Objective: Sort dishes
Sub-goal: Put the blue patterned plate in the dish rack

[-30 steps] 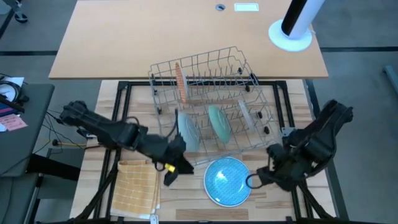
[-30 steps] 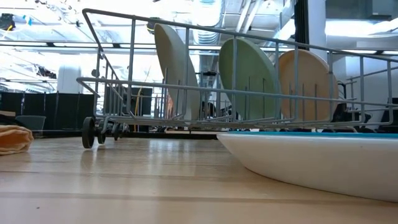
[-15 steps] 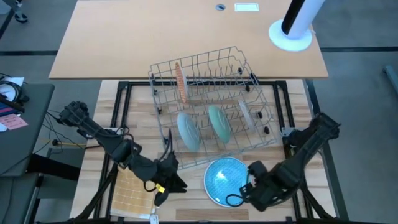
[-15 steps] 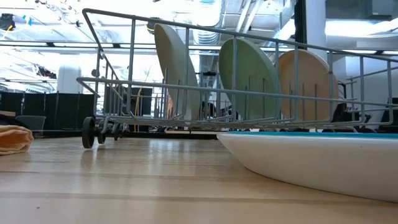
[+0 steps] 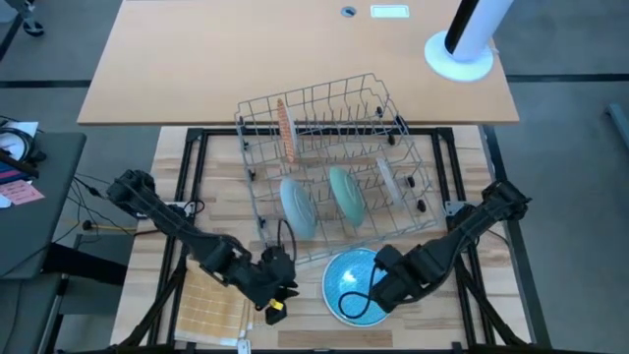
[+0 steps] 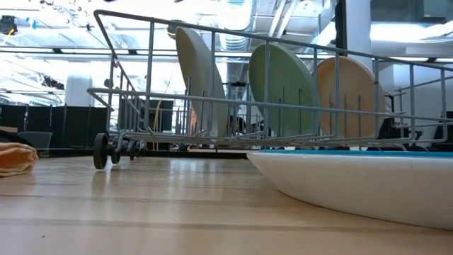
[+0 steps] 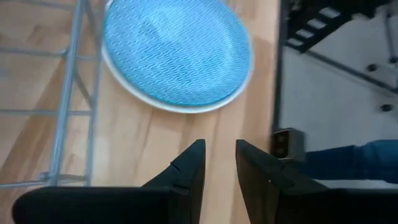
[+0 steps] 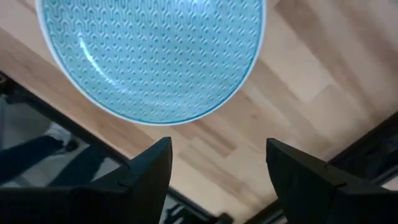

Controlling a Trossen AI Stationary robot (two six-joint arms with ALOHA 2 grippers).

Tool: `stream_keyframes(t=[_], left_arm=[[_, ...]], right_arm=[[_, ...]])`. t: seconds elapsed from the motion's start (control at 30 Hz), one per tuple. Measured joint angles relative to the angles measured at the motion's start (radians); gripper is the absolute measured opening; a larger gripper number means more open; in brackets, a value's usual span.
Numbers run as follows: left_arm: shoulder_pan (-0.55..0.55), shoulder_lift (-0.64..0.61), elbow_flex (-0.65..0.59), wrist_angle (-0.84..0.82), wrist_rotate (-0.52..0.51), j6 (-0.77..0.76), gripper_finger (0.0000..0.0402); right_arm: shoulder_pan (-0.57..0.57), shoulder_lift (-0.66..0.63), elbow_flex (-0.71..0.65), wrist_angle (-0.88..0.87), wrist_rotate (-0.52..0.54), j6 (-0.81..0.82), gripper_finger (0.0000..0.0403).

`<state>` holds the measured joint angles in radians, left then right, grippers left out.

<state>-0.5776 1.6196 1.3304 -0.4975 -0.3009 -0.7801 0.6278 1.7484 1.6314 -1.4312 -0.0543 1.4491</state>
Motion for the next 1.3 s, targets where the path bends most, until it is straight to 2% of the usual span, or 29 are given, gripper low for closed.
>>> stream_keyframes(t=[0.23, 0.47, 0.67, 0.87, 1.0, 1.3], left_arm=[[0.058, 0.055, 0.001, -0.134, -0.072, -0.065, 0.0081], [0.111, 0.053, 0.003, -0.184, -0.097, -0.025, 0.0081], [0.132, 0.053, 0.003, -0.168, -0.031, 0.004, 0.0081], [0.111, 0.053, 0.025, -0.176, 0.096, -0.023, 0.0081], [0.076, 0.048, 0.059, -0.163, 0.1, -0.037, 0.0081], [0.034, 0.051, 0.067, 0.051, 0.106, 0.055, 0.0081]], right_arm=[[0.022, -0.001, -0.001, 0.006, 0.008, -0.031, 0.026], [0.083, -0.001, -0.089, 0.148, 0.005, 0.072, 0.026], [0.108, -0.001, -0.172, 0.34, 0.0, 0.199, 0.026], [0.126, -0.001, -0.212, 0.387, -0.007, 0.281, 0.026], [0.118, 0.0, -0.233, 0.37, -0.019, 0.277, 0.026], [0.132, 0.0, -0.332, 0.401, -0.016, 0.368, 0.026]])
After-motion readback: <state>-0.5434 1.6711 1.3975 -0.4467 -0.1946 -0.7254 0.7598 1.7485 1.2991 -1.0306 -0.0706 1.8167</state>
